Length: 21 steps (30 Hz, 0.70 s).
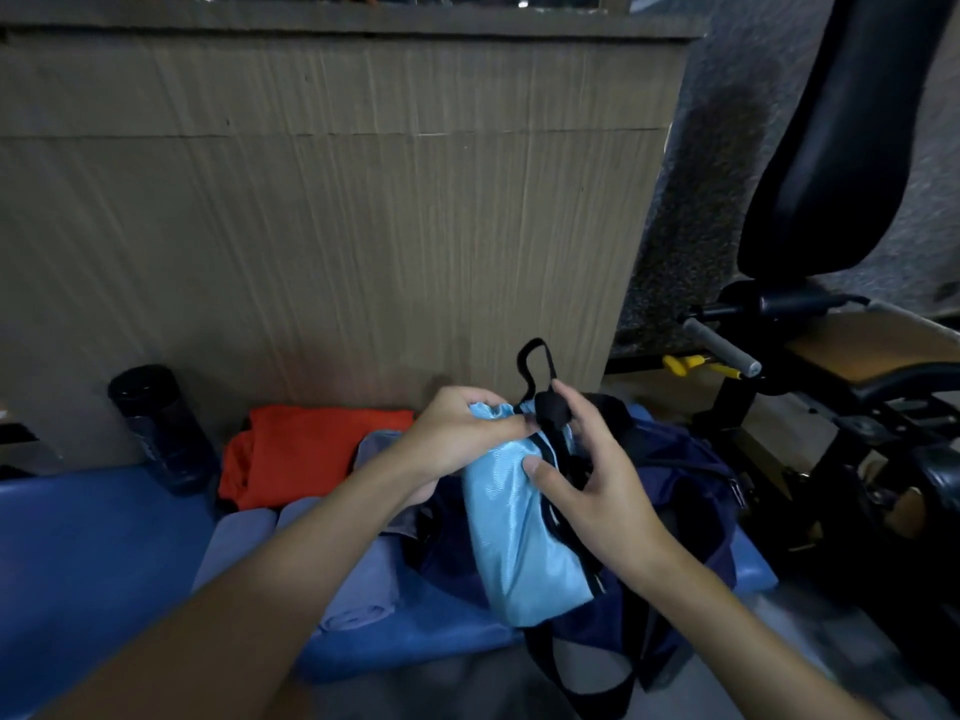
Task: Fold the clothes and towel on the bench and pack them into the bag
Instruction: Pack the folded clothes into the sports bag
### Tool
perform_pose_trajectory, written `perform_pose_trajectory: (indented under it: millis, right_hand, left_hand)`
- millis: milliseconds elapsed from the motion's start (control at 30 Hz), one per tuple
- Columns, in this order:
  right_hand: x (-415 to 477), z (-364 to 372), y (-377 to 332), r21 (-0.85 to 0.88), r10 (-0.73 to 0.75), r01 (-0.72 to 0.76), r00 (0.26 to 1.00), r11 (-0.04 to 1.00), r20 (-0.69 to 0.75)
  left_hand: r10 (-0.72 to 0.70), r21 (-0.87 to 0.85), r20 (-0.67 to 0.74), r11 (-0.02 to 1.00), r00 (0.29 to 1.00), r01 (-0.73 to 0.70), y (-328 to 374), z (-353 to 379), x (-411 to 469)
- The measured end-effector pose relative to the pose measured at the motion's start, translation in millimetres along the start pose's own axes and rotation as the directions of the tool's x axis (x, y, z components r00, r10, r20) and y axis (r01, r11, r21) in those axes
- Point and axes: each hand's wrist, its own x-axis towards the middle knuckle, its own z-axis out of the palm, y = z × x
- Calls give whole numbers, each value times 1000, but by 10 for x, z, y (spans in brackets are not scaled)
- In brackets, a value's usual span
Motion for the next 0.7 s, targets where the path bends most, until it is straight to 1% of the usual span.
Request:
perform_pose_trajectory:
  millis: [100, 200, 300, 367, 400, 433, 467, 500, 533, 567, 600, 700]
  right_hand:
    - [23, 2, 200, -14, -14, 13, 997, 1000, -77]
    - [49, -27, 414, 58, 36, -29, 991, 998, -131]
    - [65, -101, 672, 110, 96, -75, 976, 991, -198]
    - [56, -191, 811, 166, 152, -111, 953, 980, -263]
    - [45, -244, 867, 193, 182, -130, 940, 973, -289]
    - [37, -304, 918, 206, 200, -140, 929, 969, -311]
    - [35, -365, 970, 203, 209, -147, 920, 968, -332]
    - [41, -418, 1007, 196, 218, -156, 911, 968, -349]
    - [48, -470, 1039, 194, 231, -169, 902, 966, -366]
    - [60, -514, 1061, 199, 243, -178, 892, 964, -380]
    - [71, -557, 1080, 204, 252, -183, 885, 962, -392]
    - [91, -657, 1113, 188, 254, -190, 867, 964, -428]
  left_hand:
    - [-34, 33, 26, 999, 999, 33, -90, 55, 146]
    - [-56, 80, 42, 995, 998, 53, -229, 84, 311]
    - [-67, 71, -8, 995, 998, 67, -365, 131, 492]
    - [16, 121, -86, 993, 996, -6, -516, 126, 641]
    - [101, 203, -112, 976, 989, -77, -620, 98, 713]
    - [202, 319, -103, 934, 974, -160, -722, 60, 773]
    - [292, 457, -48, 857, 955, -239, -822, 16, 828]
    - [357, 584, 32, 752, 934, -307, -903, -21, 872]
    - [385, 674, 103, 651, 917, -350, -959, -42, 904]
    - [384, 726, 152, 582, 911, -366, -1005, -46, 940]
    - [363, 754, 185, 544, 913, -370, -1016, -29, 967]
    - [275, 787, 305, 466, 912, -404, -1065, 51, 1058]
